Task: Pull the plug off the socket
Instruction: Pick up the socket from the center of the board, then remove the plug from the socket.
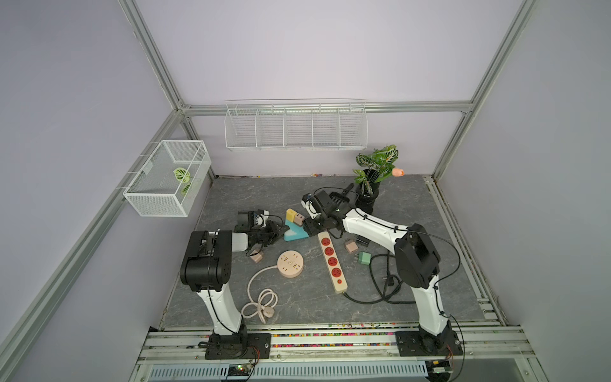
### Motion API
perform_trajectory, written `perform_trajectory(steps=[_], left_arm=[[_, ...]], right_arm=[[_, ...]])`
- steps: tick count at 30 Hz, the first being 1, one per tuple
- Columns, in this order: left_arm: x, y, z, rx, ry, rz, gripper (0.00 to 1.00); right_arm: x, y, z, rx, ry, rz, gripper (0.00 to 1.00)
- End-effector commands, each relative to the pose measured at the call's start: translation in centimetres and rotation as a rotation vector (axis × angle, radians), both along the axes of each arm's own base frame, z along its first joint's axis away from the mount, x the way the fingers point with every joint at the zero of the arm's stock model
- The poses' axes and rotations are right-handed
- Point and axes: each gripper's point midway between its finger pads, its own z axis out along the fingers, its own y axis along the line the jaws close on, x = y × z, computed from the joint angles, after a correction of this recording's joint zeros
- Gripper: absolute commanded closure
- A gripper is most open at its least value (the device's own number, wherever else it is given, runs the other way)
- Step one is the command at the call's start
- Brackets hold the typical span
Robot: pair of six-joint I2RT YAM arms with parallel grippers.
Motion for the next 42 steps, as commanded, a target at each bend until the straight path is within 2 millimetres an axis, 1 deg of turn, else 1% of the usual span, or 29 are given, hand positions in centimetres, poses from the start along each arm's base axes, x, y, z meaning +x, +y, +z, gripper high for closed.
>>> perform_trajectory(steps=[1, 5, 8, 14, 15, 17, 19, 21, 23, 26, 29, 32, 34, 36, 40, 42], left_arm=[[-1.1, -0.1, -2.6, 0.063, 0.061, -0.023, 1.0], [-1.3, -0.1, -2.7, 0.075, 0.062, -0.029, 1.0], [-1.3, -0.2, -2.7, 0.077, 0.062, -0.029, 1.0], [-1.3, 0.0, -2.9, 0.087, 0.069, -0.025, 1.0], [-1.4, 0.0, -3.1, 0.092, 0.076, -0.023, 1.0], [-1.4, 0.3, -3.7, 0.117, 0.098, -0.015, 1.0], [-1.5, 0.9, -4.5, 0.166, 0.131, 0.001, 1.0], [-1.8, 1.4, -5.6, 0.219, 0.169, 0.012, 1.0], [-2.0, 1.8, -6.5, 0.251, 0.203, 0.02, 1.0], [-2.3, 2.2, -7.2, 0.279, 0.225, 0.029, 1.0], [-2.5, 2.6, -7.5, 0.302, 0.235, 0.039, 1.0], [-2.6, 2.8, -7.6, 0.316, 0.241, 0.049, 1.0], [-2.5, 2.9, -7.6, 0.32, 0.244, 0.053, 1.0], [-2.5, 2.9, -7.7, 0.323, 0.249, 0.055, 1.0], [-2.5, 3.2, -7.7, 0.341, 0.25, 0.063, 1.0], [-2.4, 3.1, -7.8, 0.342, 0.254, 0.064, 1.0]], right_arm=[[0.6, -0.1, -1.8, -0.019, 0.05, 0.021, 0.39], [0.5, 1.0, -2.6, 0.02, 0.107, 0.082, 0.4], [0.7, 1.3, -2.8, 0.028, 0.111, 0.086, 0.42], [0.6, 1.4, -3.2, 0.04, 0.123, 0.098, 0.52], [0.6, 1.4, -3.3, 0.041, 0.123, 0.1, 0.55], [0.6, 1.3, -3.2, 0.039, 0.119, 0.106, 0.67], [0.7, 1.5, -2.6, 0.055, 0.106, 0.115, 0.83], [0.8, 1.7, -1.6, 0.083, 0.102, 0.114, 1.0], [1.2, 1.6, -0.5, 0.136, 0.127, 0.07, 1.0], [1.6, 1.5, 0.4, 0.23, 0.188, 0.05, 1.0], [2.1, 0.9, 0.6, 0.26, 0.204, 0.017, 1.0], [2.2, 0.3, 0.5, 0.239, 0.199, 0.004, 1.0], [2.2, 0.4, 0.5, 0.247, 0.207, 0.005, 1.0], [1.7, 0.6, 0.4, 0.215, 0.191, 0.022, 1.0], [0.3, 1.0, 0.2, 0.011, 0.068, 0.09, 1.0], [0.0, 1.1, 0.3, -0.061, 0.015, 0.106, 1.0]])
